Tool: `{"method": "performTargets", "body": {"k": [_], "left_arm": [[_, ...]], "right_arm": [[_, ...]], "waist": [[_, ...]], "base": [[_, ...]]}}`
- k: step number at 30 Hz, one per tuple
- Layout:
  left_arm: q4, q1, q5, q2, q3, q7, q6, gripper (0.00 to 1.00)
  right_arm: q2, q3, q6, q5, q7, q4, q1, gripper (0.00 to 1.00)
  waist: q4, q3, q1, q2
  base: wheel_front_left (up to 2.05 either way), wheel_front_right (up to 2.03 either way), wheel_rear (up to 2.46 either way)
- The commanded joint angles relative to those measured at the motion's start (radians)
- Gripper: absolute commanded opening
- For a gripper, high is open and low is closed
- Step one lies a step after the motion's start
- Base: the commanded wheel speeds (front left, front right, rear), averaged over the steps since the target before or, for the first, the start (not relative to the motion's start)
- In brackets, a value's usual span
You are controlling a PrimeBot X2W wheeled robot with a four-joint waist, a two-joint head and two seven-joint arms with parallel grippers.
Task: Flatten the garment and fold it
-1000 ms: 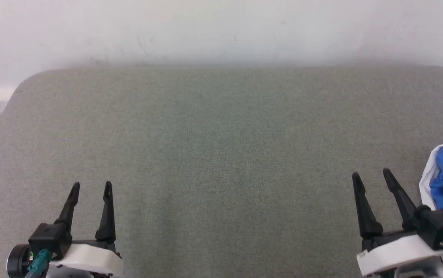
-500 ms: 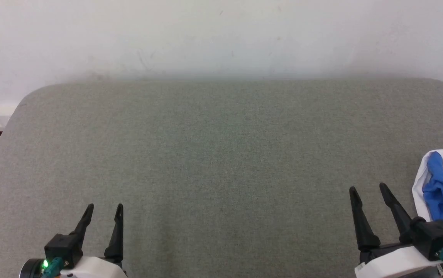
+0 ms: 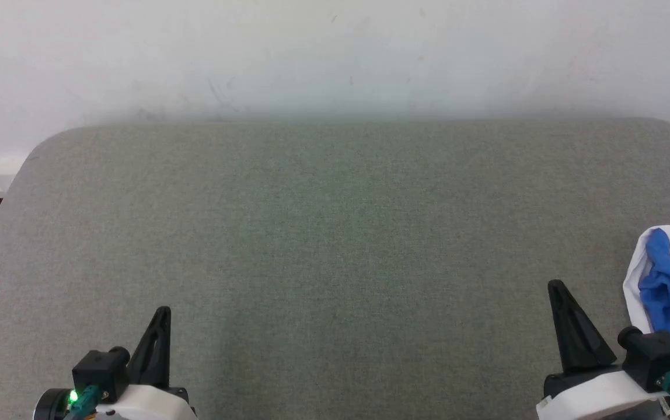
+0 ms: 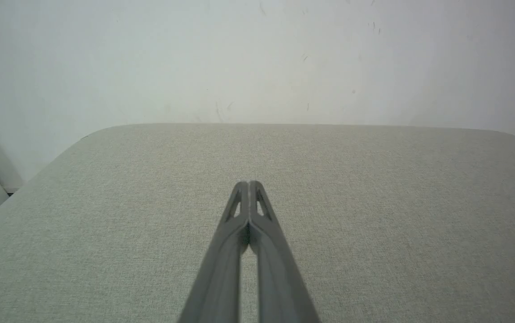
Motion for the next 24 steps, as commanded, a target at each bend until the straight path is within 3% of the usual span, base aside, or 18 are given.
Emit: {"method": "performTargets", "body": {"k": [1,24], "left_arm": [[-0.010,-0.004,0.010,-0.004,0.000,0.004,0.006,0.00],[-0.048,-0.012,0.043,-0.026,-0.001,0.048,0.021,0.00]], "right_arm": [[0.001,0.000,0.000,-0.008,0.004,0.003,-0.012,0.00],[0.001,-0.001,-0.001,-0.034,0.028,0.015,-0.037,0.00]], "waist": [[0.000,0.000,0.0000,0.0000],[-0.002,0.005,0.0000,0.0000]], "base": [[0.00,0.00,0.00],[0.00,0.00,0.00]]}}
